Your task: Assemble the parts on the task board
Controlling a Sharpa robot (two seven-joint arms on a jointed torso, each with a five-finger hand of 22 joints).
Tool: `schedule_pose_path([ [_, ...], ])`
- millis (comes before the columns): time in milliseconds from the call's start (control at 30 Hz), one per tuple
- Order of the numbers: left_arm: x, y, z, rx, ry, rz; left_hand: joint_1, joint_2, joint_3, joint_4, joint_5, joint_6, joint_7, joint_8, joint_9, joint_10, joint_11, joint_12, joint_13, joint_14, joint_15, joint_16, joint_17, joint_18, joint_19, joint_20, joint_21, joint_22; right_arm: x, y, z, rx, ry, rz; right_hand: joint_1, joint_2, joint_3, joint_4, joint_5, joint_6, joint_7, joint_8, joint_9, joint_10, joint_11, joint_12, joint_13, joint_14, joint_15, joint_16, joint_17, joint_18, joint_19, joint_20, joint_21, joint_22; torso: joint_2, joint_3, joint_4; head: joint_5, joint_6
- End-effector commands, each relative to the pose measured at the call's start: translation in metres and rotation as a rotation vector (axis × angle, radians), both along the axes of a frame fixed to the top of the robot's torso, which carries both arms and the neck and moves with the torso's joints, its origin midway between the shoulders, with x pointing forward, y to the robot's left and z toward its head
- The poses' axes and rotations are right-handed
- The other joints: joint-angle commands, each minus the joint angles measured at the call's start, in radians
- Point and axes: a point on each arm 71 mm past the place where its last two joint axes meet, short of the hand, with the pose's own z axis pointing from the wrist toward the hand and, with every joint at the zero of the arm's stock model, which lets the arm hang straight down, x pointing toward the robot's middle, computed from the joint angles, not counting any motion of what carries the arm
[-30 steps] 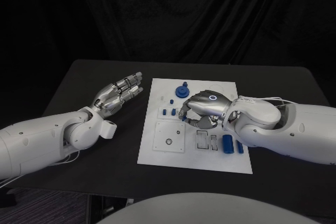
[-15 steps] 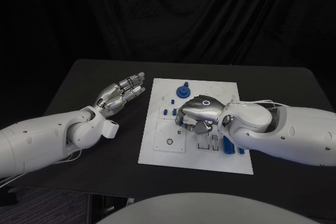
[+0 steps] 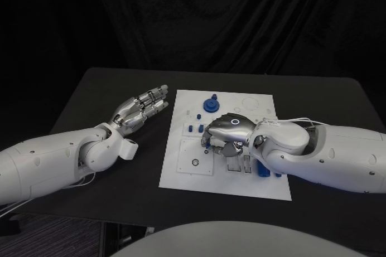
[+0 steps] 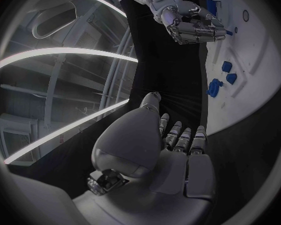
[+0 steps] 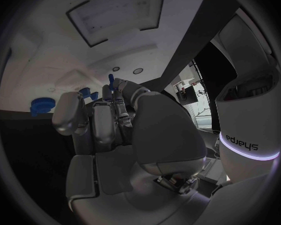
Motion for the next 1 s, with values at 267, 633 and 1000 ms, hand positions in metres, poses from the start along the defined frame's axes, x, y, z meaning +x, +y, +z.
schedule_pose_path([
  [267, -0.0016, -0.0003, 0.0026, -0.051, -0.053, -0.003, 0.003, 0.009, 0.004, -0.005, -0.004, 0.0, -0.001, 0.002, 0.0, -0.003, 0.001, -0.001, -0.001, 0.0, 0.004, -0.004, -0.002, 0.003, -0.001, 0.0, -0.005, 0.001, -0.0008, -0.0008, -0.0064, -0.02, 0.01, -0.011, 0.006, -0.008, -0.001, -0.005, -0.001, -0.009, -0.001, -0.008, -0.001, 0.009, -0.001, 0.003, 0.0, -0.003, -0.003, -0.005, -0.006, -0.01, 0.003, -0.002, -0.004, 0.143, 0.001, 0.0007, 0.0014, -0.001, 0.0],
  [633, -0.002, 0.0011, 0.0012, -0.051, -0.051, -0.002, 0.005, 0.011, 0.007, -0.008, -0.002, 0.006, 0.002, 0.004, 0.001, 0.0, 0.003, 0.001, 0.0, 0.0, 0.01, -0.004, -0.002, 0.003, 0.002, 0.006, -0.003, 0.008, -0.005, 0.0024, -0.0084, -0.013, 0.018, 0.001, 0.008, -0.008, -0.001, -0.006, 0.0, -0.012, 0.0, -0.014, -0.003, 0.013, 0.0, 0.002, -0.001, -0.01, -0.002, -0.016, -0.019, -0.007, -0.005, -0.002, -0.019, 0.139, 0.002, 0.0001, -0.0005, 0.001, 0.0],
  [1000, -0.002, 0.0008, 0.0003, -0.05, -0.047, -0.004, 0.005, 0.011, 0.009, -0.01, -0.001, 0.015, 0.007, 0.006, 0.002, 0.0, 0.002, 0.002, 0.0, 0.002, 0.015, -0.003, -0.001, 0.003, 0.005, 0.011, -0.001, 0.013, -0.0059, 0.0018, -0.0094, -0.018, 0.023, 0.001, 0.011, -0.008, 0.0, -0.008, 0.002, -0.011, 0.0, -0.015, -0.003, 0.017, -0.001, 0.003, 0.0, -0.011, -0.003, -0.017, -0.02, -0.007, -0.006, -0.002, -0.02, 0.139, 0.0, 0.0015, 0.0004, 0.003, 0.0],
])
